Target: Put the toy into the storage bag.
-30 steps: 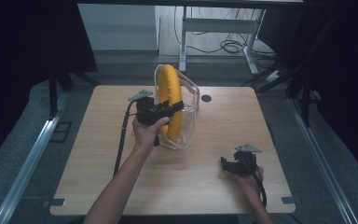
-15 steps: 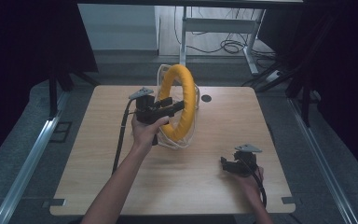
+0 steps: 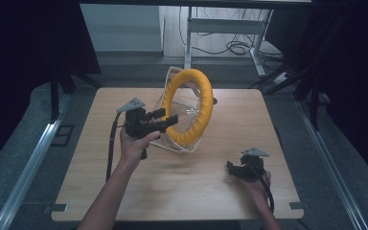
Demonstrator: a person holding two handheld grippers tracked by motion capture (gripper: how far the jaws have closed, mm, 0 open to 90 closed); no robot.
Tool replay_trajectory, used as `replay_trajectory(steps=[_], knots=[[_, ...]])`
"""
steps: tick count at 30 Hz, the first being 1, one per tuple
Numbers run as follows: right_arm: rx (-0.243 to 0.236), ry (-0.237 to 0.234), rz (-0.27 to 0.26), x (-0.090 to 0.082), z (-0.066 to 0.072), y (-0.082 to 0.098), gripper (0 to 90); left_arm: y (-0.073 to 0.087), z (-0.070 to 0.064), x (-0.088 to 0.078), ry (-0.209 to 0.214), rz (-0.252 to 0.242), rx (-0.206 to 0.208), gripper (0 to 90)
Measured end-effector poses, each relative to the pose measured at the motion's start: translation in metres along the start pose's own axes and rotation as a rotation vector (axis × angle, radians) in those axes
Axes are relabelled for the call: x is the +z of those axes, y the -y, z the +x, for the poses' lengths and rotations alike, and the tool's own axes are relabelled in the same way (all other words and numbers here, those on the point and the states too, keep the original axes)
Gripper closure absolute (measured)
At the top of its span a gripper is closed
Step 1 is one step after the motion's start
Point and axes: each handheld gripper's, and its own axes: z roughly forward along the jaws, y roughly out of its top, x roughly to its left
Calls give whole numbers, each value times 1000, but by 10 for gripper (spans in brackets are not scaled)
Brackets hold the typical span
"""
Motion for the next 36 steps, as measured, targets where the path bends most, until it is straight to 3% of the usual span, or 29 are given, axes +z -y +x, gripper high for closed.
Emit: replay_trajectory(steps=[10,17,22,24,26,28,31,36], knots=[[8,5,0,1,1,-1,162,29,8,-33,-25,59,36,325],[7,5,-1,1,1,-1,163,46,13,-48,-30,68,34,326],[7,6,-1,1,1,-1,163,56,16,-56,-41,62,25,326],[7,6,-1,1,1,-1,163,60,15,-60,-82,40,46,340],[7,6,-1,1,1,-1,163,61,14,-62,-86,37,47,342],[8,6,-1,1,1,-1,163,65,15,-66,-75,41,39,340],[9,7,-1,1,1,-1,163,67,15,-67,-92,57,53,338],[10,7,-2,1,1,-1,163,67,15,-66,-63,62,44,336]])
